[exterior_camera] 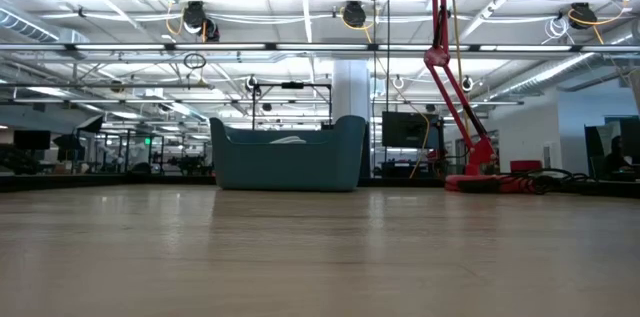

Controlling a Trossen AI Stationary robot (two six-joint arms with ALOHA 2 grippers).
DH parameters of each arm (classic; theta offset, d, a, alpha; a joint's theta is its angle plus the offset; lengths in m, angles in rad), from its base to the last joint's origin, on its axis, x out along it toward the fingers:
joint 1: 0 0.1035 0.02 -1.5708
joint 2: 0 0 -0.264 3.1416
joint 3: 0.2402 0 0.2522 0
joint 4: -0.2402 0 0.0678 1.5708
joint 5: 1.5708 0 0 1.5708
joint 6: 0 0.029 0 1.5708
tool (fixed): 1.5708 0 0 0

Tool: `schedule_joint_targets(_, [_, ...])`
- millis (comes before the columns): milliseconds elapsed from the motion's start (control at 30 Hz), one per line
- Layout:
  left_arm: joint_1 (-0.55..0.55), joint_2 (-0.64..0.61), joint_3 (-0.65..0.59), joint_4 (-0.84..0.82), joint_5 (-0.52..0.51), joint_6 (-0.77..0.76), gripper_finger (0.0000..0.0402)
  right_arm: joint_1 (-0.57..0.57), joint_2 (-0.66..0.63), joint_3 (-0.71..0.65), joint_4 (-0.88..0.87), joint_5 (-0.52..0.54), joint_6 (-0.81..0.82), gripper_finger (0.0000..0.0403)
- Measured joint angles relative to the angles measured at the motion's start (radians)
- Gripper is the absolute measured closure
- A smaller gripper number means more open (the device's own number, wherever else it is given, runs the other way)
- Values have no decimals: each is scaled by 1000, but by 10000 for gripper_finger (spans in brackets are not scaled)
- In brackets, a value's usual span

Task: Sort cables into bins
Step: Put the brown HDMI cable into the blue bin

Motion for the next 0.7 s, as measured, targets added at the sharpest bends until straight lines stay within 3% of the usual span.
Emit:
schedule_joint_targets(200, [14,6,0,49,-29,40,391,-5,0,0,-9,-2,30,241])
schedule_joint_targets(500, [15,-2,0,62,-77,57,390,-3,0,0,-10,-5,38,337])
schedule_joint_targets(700, [17,-11,5,53,-58,79,350,-3,0,-1,-24,-6,31,342])
